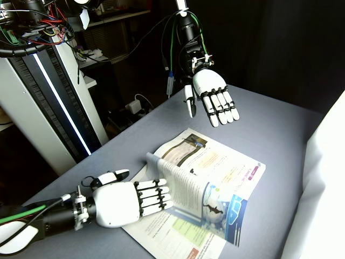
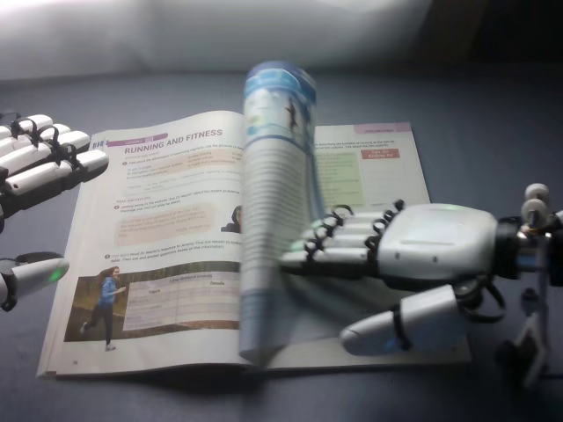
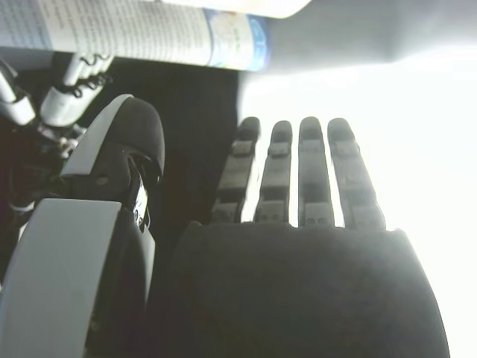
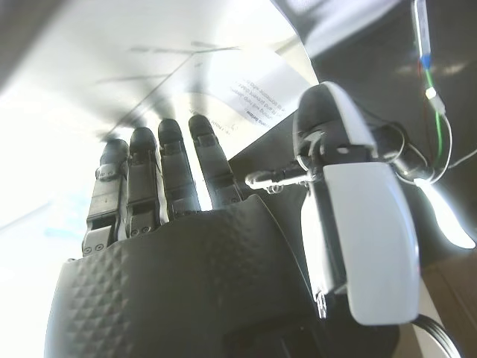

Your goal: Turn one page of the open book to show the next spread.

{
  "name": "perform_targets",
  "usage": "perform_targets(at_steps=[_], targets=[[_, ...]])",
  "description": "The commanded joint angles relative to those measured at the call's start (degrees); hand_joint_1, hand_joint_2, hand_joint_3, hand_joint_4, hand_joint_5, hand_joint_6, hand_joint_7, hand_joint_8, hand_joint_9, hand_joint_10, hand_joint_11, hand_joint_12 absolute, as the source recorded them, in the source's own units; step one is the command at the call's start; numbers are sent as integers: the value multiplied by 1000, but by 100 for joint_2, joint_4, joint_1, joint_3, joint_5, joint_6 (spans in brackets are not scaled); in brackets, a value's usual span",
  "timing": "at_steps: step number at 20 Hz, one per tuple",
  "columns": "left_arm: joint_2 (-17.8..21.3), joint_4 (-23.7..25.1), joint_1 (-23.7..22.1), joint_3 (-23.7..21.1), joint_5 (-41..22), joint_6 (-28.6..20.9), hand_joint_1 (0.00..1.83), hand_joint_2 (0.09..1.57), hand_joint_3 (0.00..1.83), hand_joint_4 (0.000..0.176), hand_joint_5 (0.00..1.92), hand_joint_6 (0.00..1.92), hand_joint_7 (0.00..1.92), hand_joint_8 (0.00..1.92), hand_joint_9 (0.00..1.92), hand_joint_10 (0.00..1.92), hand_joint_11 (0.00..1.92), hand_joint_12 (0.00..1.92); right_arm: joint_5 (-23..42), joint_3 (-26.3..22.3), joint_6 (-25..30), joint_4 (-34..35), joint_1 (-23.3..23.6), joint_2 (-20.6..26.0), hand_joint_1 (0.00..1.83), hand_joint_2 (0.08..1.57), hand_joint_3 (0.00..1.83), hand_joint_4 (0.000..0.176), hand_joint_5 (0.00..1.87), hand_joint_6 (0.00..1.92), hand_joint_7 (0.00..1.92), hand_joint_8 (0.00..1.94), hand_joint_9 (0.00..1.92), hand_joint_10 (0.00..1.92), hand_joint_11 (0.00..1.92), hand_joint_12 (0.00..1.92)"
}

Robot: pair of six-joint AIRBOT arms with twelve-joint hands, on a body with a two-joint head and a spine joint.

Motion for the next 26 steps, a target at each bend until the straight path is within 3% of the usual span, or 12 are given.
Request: perform_targets(at_steps=[1, 4, 7, 8, 10, 11, 12, 13, 22, 26], targets=[[9, -168, 2, -5, -705, 15, 376, 1449, 2, 0, 118, 6, 51, 5, 3, 1, 6, 3, 763, 35, -62, 354, 101, -39, 0, 1214, 0, 0, 0, 0, 0, 0, 0, 0, 0, 0], [-25, -270, 132, -3, -773, 14, 267, 1463, 5, 1, 12, 0, 2, 0, 0, 0, 0, 0, 1076, 176, -163, 572, 208, -251, 0, 1203, 0, 0, 0, 0, 0, 0, 0, 0, 0, 0], [-50, -299, 182, 0, -801, 14, 304, 1456, 0, 0, 0, 0, 0, 0, 0, 0, 0, 0, 1305, 305, -199, 661, 373, -479, 0, 1217, 0, 0, 0, 0, 0, 0, 0, 0, 0, 0], [-63, -299, 182, 9, -803, 14, 104, 1464, 5, 0, 0, 0, 0, 0, 0, 0, 0, 0, 1383, 368, -219, 661, 480, -608, 0, 1227, 0, 0, 0, 0, 0, 0, 0, 0, 0, 0], [-99, -296, 183, 32, -802, 11, 34, 1462, 5, 0, 0, 0, 0, 0, 0, 0, 0, 0, 1528, 481, -230, 660, 603, -819, 0, 1209, 0, 0, 0, 0, 0, 0, 0, 0, 0, 0], [-120, -288, 183, 47, -799, 3, 1, 1537, 35, 0, 16, 6, 0, 0, 29, 12, 38, 18, 1619, 535, -230, 624, 739, -947, 0, 1190, 0, 0, 0, 0, 0, 0, 0, 0, 0, 0], [-140, -284, 183, 62, -793, -11, 0, 1460, 4, 0, 63, 9, 76, 9, 157, 22, 7, 553, 1705, 568, -230, 576, 887, -1041, 0, 1185, 0, 0, 0, 0, 0, 0, 0, 0, 0, 0], [-153, -278, 182, 75, -793, -26, 0, 1441, 0, 0, 75, 7, 94, 8, 188, 20, 1, 727, 1759, 584, -230, 557, 977, -1087, 0, 1186, 0, 0, 0, 0, 0, 0, 0, 0, 0, 0], [-277, -251, 155, 174, -798, -74, 0, 1437, 0, 0, 79, 5, 100, 5, 198, 15, 0, 777, 2454, 544, -230, 335, 1707, -1310, 0, 1159, 0, 0, 0, 0, 0, 0, 0, 0, 0, 0], [-287, -247, 125, 164, -828, -82, 0, 1437, 0, 0, 80, 4, 101, 4, 199, 14, 0, 778, 2720, 148, -230, 167, 1803, -877, 0, 1158, 0, 0, 0, 0, 0, 0, 0, 0, 0, 0]])
